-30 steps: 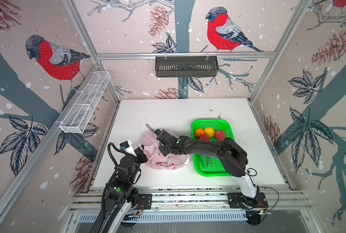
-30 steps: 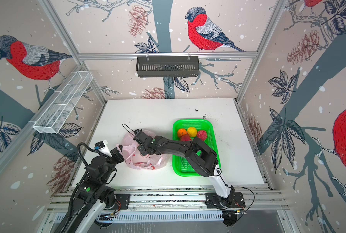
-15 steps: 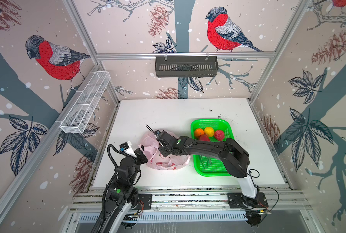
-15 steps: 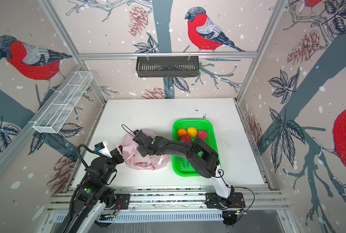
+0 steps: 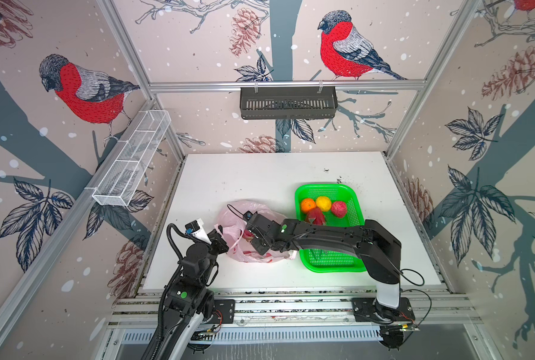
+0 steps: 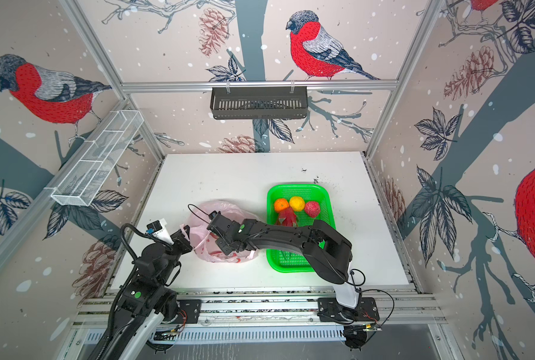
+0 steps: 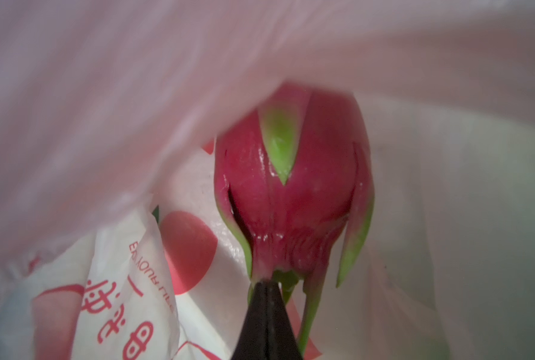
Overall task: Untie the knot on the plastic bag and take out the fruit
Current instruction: 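Push the right gripper into the bag opening toward the dragon fruit, then close the right gripper on the red dragon fruit inside the bag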
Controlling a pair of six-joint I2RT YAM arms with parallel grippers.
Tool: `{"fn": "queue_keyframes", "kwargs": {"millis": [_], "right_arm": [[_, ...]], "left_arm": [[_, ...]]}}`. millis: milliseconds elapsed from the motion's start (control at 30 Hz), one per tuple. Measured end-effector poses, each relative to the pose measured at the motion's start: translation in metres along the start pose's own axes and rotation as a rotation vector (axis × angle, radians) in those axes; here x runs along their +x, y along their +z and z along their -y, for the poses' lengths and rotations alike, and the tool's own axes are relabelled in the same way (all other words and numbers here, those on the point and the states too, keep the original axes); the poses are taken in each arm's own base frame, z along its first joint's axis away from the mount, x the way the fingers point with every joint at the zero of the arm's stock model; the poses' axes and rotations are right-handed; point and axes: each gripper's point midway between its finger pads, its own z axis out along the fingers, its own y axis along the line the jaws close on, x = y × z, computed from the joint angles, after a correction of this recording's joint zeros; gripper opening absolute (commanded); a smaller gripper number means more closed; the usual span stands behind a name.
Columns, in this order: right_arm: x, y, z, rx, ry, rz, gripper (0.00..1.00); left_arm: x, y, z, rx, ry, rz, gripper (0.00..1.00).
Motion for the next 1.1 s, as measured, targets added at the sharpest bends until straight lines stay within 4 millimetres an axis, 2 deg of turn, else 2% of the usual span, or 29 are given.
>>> {"fn": "queue_keyframes", "kwargs": {"millis": [133,300,733,900,1100], "right_arm": [[0.011,0.002,0.001,0.002,0.015,-0.025,0.09],[0.004,-0.001,-0.001,0.000,0.036,-0.008,0.27],[-0.030,-0.015,0.004,0.026,0.061,0.082,0.89],[-0.038,-0.009,0.016,0.046,0.113,0.090,0.99],[-0.049,-0.002,0.033,0.061,0.212,0.104,0.99]], "left_arm": [[0.000,0.000,-0.001,-0.003,0.000,0.001,0.00],[-0.005,-0.002,0.003,0.005,-0.003,0.012,0.00],[-0.011,-0.007,0.002,0.001,-0.014,0.038,0.00],[-0.012,-0.009,0.002,0.003,-0.018,0.043,0.00],[-0.012,-0.010,0.002,0.003,-0.018,0.043,0.00]]}}
